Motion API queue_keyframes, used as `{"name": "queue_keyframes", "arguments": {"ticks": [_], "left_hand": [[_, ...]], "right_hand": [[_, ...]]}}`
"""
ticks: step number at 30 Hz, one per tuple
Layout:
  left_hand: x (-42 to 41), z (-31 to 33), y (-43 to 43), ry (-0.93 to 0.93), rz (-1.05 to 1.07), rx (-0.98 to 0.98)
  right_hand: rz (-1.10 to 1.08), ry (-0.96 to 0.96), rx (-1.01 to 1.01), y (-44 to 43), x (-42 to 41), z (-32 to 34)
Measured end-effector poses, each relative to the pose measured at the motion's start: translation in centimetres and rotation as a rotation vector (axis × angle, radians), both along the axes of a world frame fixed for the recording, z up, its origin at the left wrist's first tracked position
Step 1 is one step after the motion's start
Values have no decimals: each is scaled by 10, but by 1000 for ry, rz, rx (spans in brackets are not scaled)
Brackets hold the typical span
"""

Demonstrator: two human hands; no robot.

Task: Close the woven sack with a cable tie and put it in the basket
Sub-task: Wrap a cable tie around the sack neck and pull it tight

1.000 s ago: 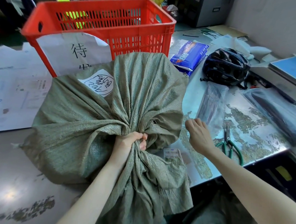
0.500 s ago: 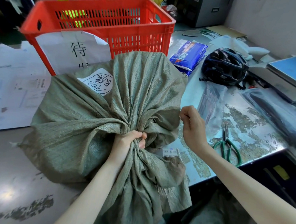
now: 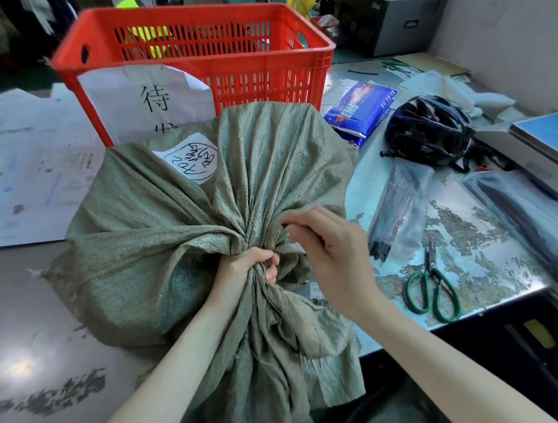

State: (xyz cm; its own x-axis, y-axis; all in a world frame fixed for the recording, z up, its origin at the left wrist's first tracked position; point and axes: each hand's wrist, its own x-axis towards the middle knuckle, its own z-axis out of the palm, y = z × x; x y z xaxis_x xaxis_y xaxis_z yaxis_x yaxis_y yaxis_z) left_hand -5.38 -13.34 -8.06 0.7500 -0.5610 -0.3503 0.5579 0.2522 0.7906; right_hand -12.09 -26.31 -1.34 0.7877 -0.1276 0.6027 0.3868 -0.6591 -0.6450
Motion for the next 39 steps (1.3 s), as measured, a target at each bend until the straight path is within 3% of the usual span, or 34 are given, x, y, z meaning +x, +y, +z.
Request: {"name": "queue_keyframes", "arguments": {"ticks": [8, 13, 19, 24, 27, 29, 33, 36, 39], "left_hand": [[-5, 4, 4, 55, 30, 59], [-8, 11, 4, 76, 50, 44], [-13, 13, 9, 57, 188, 86], [-25, 20, 17, -233, 379, 313], [-40, 30, 23, -308, 431, 366], [-48, 33, 26, -274, 449, 289], [-59, 37, 33, -31, 524, 112], [-58, 35, 42, 115, 603, 206], [-54, 27, 48, 5, 570, 441]], "right_hand": [[-102, 296, -188, -16, -6, -28], [-32, 615, -43, -19, -5, -33], [43, 716, -16, -7, 4, -38], [125, 745, -41, -3, 8, -34], [122, 751, -22, -1, 11, -37], [106, 755, -16, 1, 13, -41], [59, 789, -46, 7, 18, -43], [83, 764, -14, 9, 22, -42], [121, 814, 25, 7, 27, -55]]}}
